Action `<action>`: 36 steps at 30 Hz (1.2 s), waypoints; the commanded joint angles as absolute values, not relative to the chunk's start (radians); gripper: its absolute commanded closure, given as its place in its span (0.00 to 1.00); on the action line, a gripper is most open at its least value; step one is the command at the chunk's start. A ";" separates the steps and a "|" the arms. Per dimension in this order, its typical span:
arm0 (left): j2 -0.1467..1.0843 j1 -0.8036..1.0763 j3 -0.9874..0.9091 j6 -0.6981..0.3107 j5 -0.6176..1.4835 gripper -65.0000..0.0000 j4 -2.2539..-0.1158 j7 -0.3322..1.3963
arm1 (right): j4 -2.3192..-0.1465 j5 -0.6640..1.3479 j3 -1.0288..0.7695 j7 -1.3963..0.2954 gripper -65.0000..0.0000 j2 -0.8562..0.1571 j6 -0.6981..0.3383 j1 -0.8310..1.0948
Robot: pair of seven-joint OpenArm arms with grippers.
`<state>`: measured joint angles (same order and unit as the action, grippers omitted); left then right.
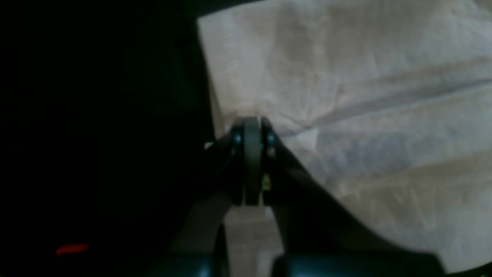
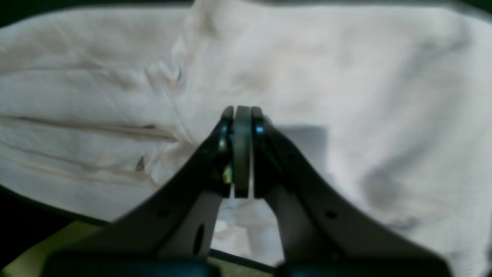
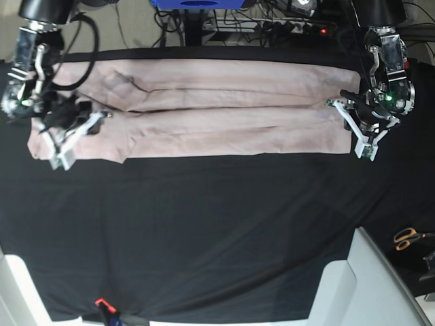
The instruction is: Fold the T-shirt properly
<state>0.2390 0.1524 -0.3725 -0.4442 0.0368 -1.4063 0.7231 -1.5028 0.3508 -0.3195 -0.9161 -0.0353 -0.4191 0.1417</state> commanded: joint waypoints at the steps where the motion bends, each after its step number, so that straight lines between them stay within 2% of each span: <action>1: 0.254 0.143 -0.378 -0.440 0.042 1.00 -1.420 0.711 | -1.500 0.364 -0.314 -0.883 1.00 -0.042 -0.426 0.128; 9: 0.257 0.143 -0.378 -0.440 0.041 1.00 -1.419 0.710 | -1.426 0.364 -0.312 -0.839 1.00 -0.047 -0.426 0.171; 20: 0.257 0.142 -0.378 -0.440 0.038 1.00 -1.419 0.710 | -1.589 0.364 -0.315 -0.846 1.00 -0.054 -0.426 0.294; 26: 0.255 0.142 -0.378 -0.440 0.038 1.00 -1.419 0.710 | -1.716 0.364 -0.314 -0.944 1.00 -0.027 -0.426 0.239; 32: 0.251 0.143 -0.378 -0.440 0.035 1.00 -1.419 0.710 | -1.523 0.364 -0.314 -0.951 1.00 -0.024 -0.426 0.102; 36: 0.252 0.143 -0.378 -0.440 0.035 1.00 -1.419 0.710 | -1.412 0.364 -0.314 -0.908 0.99 -0.024 -0.426 0.076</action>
<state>0.2386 0.1520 -0.3725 -0.4442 0.0299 -1.4036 0.7219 -1.3952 0.3492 -0.3103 -0.9245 -0.0166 -0.4202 0.0929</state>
